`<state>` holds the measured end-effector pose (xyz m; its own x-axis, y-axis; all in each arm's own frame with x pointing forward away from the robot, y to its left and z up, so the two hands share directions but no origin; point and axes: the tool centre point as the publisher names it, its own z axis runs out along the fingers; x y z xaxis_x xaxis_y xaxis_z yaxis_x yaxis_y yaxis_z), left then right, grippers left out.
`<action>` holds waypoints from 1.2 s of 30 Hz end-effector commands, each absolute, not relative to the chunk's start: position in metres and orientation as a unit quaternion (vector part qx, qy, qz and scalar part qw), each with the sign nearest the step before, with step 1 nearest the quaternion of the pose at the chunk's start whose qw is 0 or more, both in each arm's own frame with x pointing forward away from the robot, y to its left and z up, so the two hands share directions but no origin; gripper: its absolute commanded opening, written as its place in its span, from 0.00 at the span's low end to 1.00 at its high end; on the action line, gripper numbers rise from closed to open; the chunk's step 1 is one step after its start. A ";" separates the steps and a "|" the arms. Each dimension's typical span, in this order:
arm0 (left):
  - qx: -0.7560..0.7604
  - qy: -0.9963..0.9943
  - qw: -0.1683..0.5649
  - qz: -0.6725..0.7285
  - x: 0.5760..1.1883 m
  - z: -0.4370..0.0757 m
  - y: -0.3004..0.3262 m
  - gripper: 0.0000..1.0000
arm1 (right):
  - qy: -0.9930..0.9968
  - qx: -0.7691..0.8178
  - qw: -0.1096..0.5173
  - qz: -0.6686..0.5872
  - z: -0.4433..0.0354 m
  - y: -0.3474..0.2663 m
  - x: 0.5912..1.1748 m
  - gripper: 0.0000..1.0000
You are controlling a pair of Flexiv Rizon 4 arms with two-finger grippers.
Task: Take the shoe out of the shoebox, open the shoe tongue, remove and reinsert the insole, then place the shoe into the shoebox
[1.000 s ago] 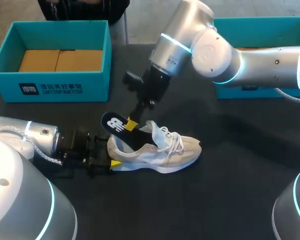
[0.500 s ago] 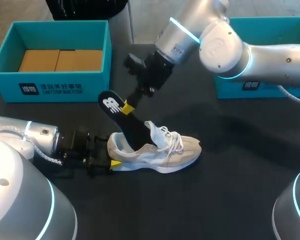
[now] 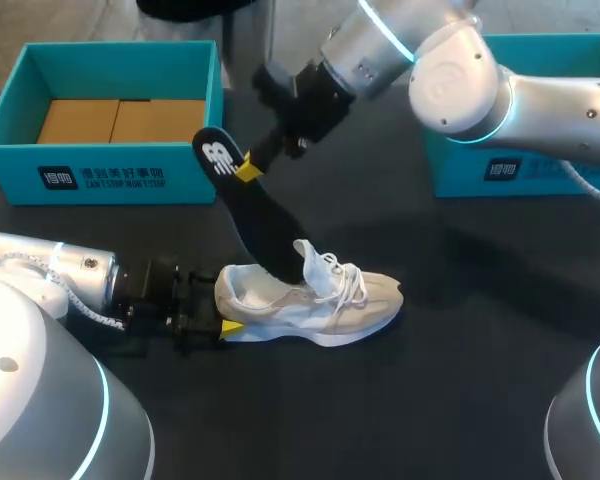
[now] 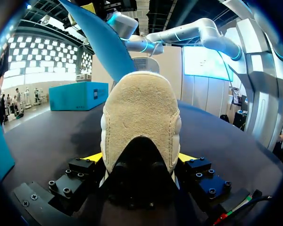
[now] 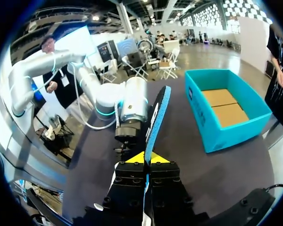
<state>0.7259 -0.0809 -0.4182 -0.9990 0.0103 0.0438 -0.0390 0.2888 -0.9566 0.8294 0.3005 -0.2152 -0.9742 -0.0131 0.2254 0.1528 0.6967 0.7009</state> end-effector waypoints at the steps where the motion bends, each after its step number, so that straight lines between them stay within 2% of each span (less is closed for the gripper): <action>1: 0.010 -0.803 0.019 0.596 0.724 -0.420 -0.082 0.00 | -0.919 -0.046 0.094 -0.381 -0.199 0.297 0.836 0.00; 9: 0.010 -0.803 0.019 0.596 0.724 -0.420 -0.082 0.00 | -0.915 -0.069 0.068 -0.391 -0.175 0.292 0.849 0.00; 18: 0.010 -0.803 0.019 0.596 0.724 -0.420 -0.082 0.00 | -0.898 -0.119 0.008 -0.423 -0.140 0.284 0.857 0.00; 36: 0.010 -0.803 0.019 0.596 0.724 -0.420 -0.082 0.00 | -0.898 -0.119 0.008 -0.423 -0.140 0.284 0.857 0.00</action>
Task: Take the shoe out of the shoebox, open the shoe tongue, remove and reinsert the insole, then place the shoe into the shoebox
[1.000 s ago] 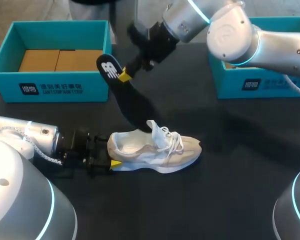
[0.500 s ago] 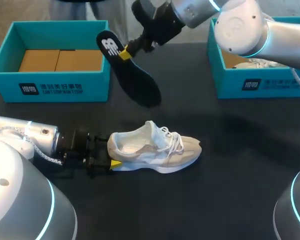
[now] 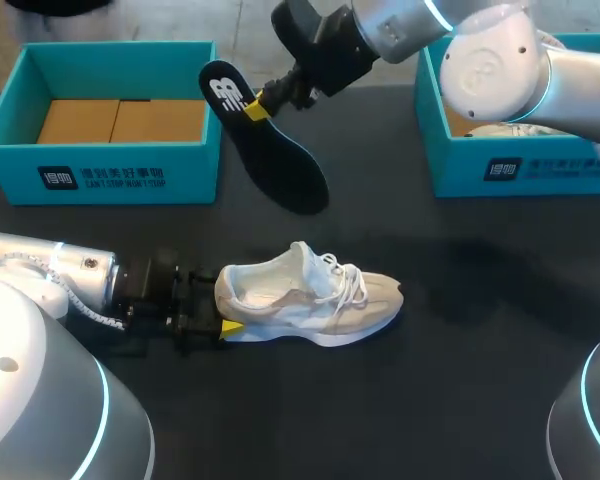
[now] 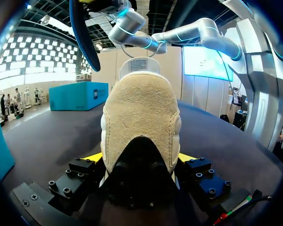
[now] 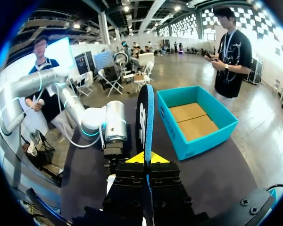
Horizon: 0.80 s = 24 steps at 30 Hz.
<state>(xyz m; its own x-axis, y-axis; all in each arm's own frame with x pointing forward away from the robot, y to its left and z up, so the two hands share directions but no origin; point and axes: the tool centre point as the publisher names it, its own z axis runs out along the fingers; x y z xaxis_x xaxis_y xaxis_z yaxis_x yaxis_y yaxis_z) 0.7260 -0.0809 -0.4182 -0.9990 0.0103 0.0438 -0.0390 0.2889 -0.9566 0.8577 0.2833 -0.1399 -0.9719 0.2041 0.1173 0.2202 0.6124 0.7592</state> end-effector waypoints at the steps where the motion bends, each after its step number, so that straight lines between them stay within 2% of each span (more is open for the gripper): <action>1: 0.010 -0.803 0.019 0.596 0.724 -0.420 -0.082 0.00 | -0.898 -0.119 0.008 -0.423 -0.140 0.284 0.857 0.00; 4: 0.010 -0.803 0.019 0.596 0.724 -0.420 -0.082 0.00 | -0.898 -0.119 0.008 -0.423 -0.140 0.284 0.857 0.00; 13: 0.010 -0.803 0.019 0.596 0.724 -0.420 -0.082 0.00 | -0.853 -0.141 0.021 -0.502 -0.092 0.280 0.878 0.00; 24: 0.010 -0.803 0.019 0.596 0.724 -0.420 -0.082 0.00 | -0.825 -0.155 0.129 -0.529 -0.043 0.261 0.872 0.00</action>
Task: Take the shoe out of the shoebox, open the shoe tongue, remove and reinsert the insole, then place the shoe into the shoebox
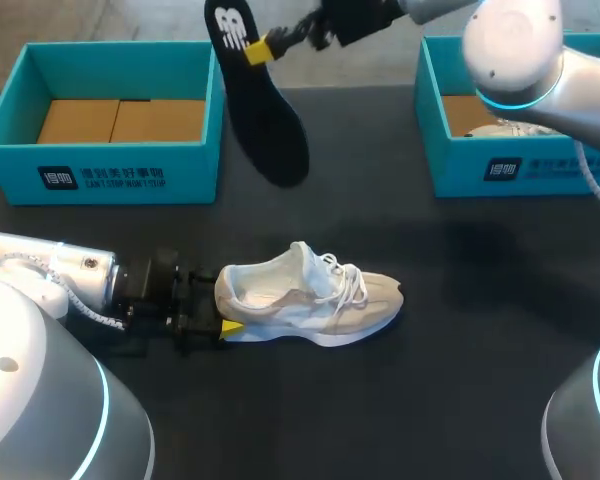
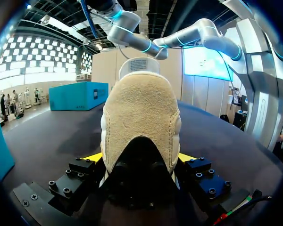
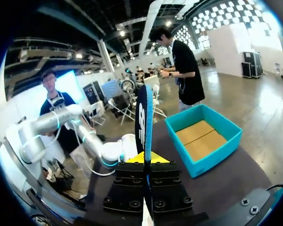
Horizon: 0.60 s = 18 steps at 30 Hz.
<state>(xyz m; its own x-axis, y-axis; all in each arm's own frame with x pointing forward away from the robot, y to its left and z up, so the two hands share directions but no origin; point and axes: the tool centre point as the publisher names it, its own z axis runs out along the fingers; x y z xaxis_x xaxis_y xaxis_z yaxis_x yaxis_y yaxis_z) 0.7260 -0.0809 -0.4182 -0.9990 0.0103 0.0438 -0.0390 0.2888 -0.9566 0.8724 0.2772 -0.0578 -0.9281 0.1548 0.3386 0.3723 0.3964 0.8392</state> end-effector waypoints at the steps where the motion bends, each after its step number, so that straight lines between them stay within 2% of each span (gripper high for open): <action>1: 0.010 -0.803 0.019 0.596 0.724 -0.420 -0.082 0.00 | -0.823 -0.156 0.131 -0.530 -0.038 0.257 0.870 0.00; 6: 0.010 -0.803 0.019 0.596 0.724 -0.420 -0.082 0.00 | -0.805 -0.166 0.158 -0.547 -0.015 0.236 0.858 0.00; 18: 0.010 -0.803 0.019 0.596 0.724 -0.420 -0.082 0.00 | -0.793 -0.195 0.173 -0.550 0.030 0.197 0.815 0.00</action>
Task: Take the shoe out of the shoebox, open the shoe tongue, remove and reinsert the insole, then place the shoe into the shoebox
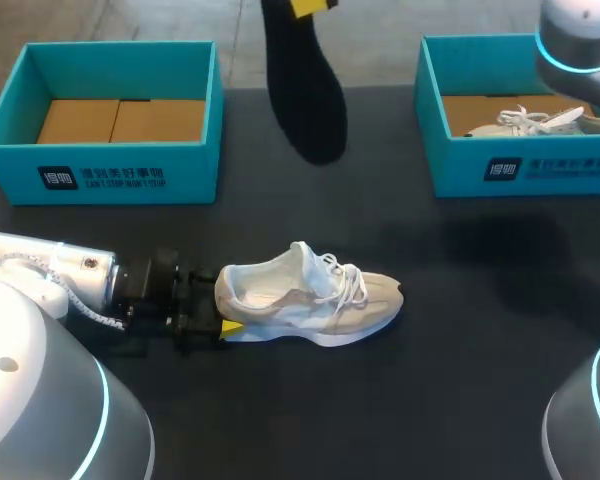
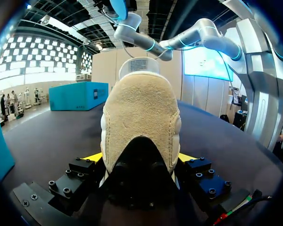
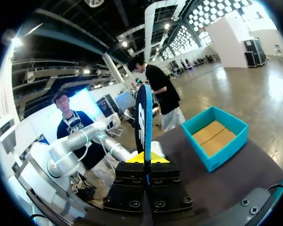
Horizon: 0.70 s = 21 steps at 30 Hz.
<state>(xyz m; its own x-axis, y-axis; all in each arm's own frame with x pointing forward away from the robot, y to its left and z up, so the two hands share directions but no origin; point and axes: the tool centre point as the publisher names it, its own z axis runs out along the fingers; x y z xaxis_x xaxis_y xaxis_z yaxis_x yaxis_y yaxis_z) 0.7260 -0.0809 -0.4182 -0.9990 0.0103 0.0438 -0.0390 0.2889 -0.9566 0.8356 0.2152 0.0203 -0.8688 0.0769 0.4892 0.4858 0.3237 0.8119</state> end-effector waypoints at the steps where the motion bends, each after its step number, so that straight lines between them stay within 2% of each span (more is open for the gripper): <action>1: 0.010 -0.803 0.019 0.596 0.724 -0.420 -0.082 0.00 | -0.792 -0.197 0.173 -0.552 0.033 0.195 0.811 0.00; 21: 0.010 -0.803 0.019 0.596 0.724 -0.420 -0.082 0.00 | -0.774 -0.264 0.155 -0.555 0.059 0.179 0.722 0.00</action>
